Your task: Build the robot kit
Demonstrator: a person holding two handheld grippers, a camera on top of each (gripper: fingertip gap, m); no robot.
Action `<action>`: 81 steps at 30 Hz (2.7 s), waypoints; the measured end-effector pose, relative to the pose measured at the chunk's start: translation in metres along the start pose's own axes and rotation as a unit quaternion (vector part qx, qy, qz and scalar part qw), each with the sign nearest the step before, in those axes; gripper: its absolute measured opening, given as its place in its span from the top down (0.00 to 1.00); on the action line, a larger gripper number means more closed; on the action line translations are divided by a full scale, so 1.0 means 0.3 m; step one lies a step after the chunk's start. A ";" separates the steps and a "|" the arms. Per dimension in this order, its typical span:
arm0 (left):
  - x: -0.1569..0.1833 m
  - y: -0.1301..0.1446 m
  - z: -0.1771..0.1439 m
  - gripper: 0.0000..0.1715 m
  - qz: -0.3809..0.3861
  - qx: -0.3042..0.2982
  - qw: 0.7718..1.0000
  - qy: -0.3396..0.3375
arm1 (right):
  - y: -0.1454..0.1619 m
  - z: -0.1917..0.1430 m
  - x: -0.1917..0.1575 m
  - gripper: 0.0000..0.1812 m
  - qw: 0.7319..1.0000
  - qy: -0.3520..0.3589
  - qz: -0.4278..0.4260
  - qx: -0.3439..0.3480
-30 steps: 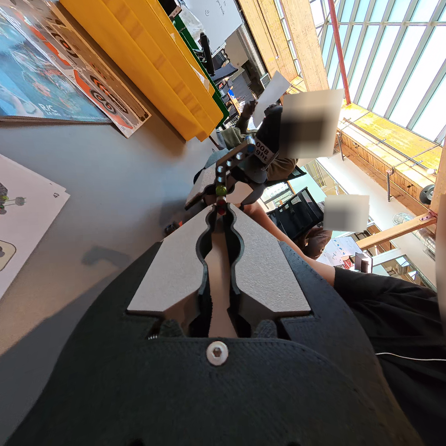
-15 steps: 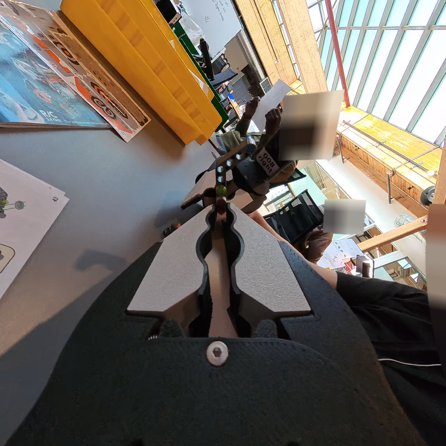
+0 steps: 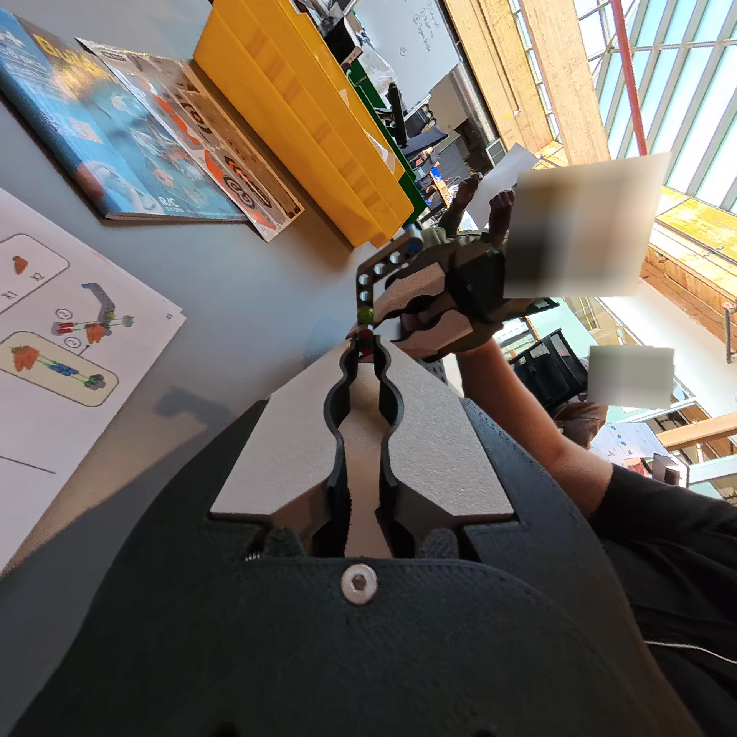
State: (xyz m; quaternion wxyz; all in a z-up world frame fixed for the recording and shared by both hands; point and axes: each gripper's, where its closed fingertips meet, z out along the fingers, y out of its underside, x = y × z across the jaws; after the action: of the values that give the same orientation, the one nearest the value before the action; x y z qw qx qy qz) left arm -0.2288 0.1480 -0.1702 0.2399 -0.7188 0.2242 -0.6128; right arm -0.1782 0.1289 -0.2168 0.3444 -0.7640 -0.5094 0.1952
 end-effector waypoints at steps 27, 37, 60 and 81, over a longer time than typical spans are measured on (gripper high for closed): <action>0.000 -0.026 -0.015 0.97 -0.026 0.013 0.999 0.020 | 0.019 0.067 -0.022 0.93 0.973 -0.031 -0.085 -0.215; 0.001 -0.021 -0.008 0.97 -0.027 0.008 0.999 0.022 | 0.076 0.068 -0.023 0.96 0.969 -0.029 -0.092 -0.228; 0.099 0.019 0.044 0.97 -0.020 -0.028 0.994 0.105 | -0.172 -0.137 -0.031 0.96 0.866 -0.226 0.307 0.322; 0.161 0.092 0.104 0.97 -0.001 -0.068 0.988 0.137 | -0.151 -0.114 -0.094 0.96 0.835 -0.284 0.350 0.316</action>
State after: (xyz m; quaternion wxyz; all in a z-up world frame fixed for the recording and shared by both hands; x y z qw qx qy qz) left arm -0.1916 0.0988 -0.1541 0.1571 -0.6431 0.2949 -0.6891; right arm -0.1967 0.1030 -0.1620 0.3159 -0.6519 -0.1942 0.6614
